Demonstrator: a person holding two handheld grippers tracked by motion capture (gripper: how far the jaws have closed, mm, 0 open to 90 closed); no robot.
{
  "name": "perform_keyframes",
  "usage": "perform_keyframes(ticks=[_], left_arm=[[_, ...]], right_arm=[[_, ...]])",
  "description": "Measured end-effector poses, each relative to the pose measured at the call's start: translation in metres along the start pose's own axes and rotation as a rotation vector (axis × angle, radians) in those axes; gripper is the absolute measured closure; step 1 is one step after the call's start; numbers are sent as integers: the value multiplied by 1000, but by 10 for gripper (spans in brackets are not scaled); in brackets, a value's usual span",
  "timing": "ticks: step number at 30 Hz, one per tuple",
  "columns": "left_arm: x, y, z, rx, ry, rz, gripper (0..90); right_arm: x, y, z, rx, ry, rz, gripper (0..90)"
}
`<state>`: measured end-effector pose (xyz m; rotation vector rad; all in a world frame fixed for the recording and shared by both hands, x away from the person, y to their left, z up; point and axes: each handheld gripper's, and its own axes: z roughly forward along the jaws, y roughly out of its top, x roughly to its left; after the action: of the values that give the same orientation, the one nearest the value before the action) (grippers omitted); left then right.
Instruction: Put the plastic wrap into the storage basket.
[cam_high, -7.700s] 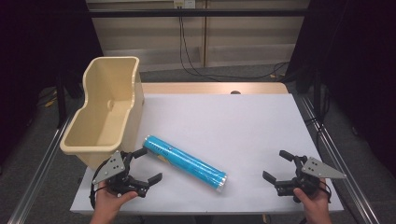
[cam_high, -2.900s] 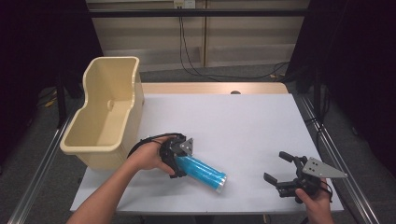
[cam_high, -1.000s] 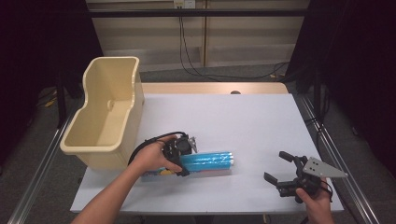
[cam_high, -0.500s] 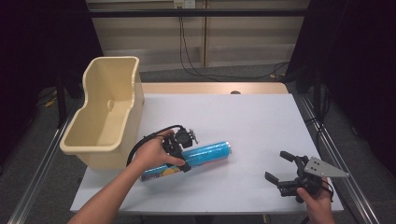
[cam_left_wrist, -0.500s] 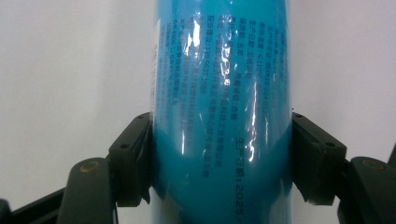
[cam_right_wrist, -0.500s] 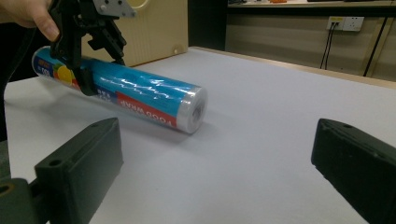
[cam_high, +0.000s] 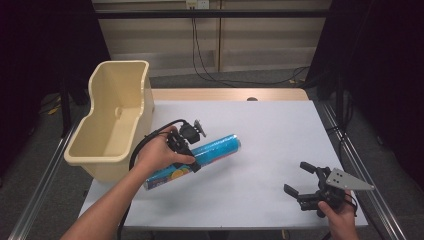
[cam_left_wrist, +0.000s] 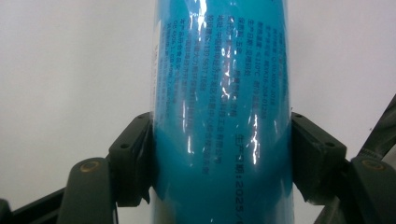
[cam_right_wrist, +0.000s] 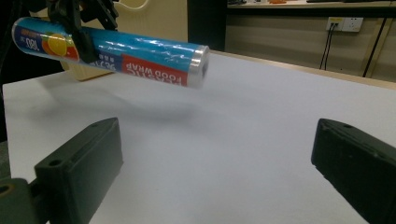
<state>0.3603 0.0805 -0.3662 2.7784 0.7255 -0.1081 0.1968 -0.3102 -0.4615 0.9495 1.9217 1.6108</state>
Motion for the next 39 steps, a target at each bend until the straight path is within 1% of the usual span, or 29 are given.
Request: perform_keyframes(ticks=[2, 3, 5, 6, 7, 12, 13, 17, 20, 21, 23, 28, 31, 34, 36, 39], left_arm=[[1, 0, -6, -1, -2, -6, 321], [1, 0, -9, -11, 0, -27, 321], [3, 0, -15, -7, 7, -30, 322], [3, 0, -18, -14, 9, -41, 322], [3, 0, -21, -11, 16, -43, 322], [5, 1, -32, -21, 20, -62, 321], [5, 1, -32, -21, 20, -62, 322], [6, 2, -42, -36, 25, -86, 321], [8, 2, -48, -46, 33, -85, 321], [9, 2, -50, -53, 28, -97, 321], [10, 2, -55, -58, 28, -106, 321], [14, -1, -67, -74, 37, -141, 321], [17, -4, -73, -85, 36, -171, 321], [20, -7, -79, -84, 40, -195, 321], [22, -8, -83, -83, 52, -206, 321], [25, -11, -90, -83, 48, -226, 321]], right_arm=[[0, 0, 0, -1, 0, 2, 17], [0, 0, 0, -1, 0, 1, 17], [0, 0, 0, 0, 1, 1, 17], [0, 0, 0, 0, 1, 1, 17], [0, 0, 0, -1, 1, 1, 17], [0, 0, -1, -1, 0, 1, 17], [0, 0, -1, -1, 0, 1, 17], [0, 0, 0, -3, -2, 2, 16], [0, 0, 0, -4, -2, -1, 16], [0, 0, -1, -3, -2, 1, 16], [0, 0, -1, -4, -3, -3, 16], [0, 0, -1, -3, -2, -2, 16], [0, 0, 0, -3, -1, -1, 16], [0, 0, 0, -3, 0, -3, 16], [0, 0, 0, -3, 1, -2, 16], [1, 0, 0, -4, 0, -1, 16]])
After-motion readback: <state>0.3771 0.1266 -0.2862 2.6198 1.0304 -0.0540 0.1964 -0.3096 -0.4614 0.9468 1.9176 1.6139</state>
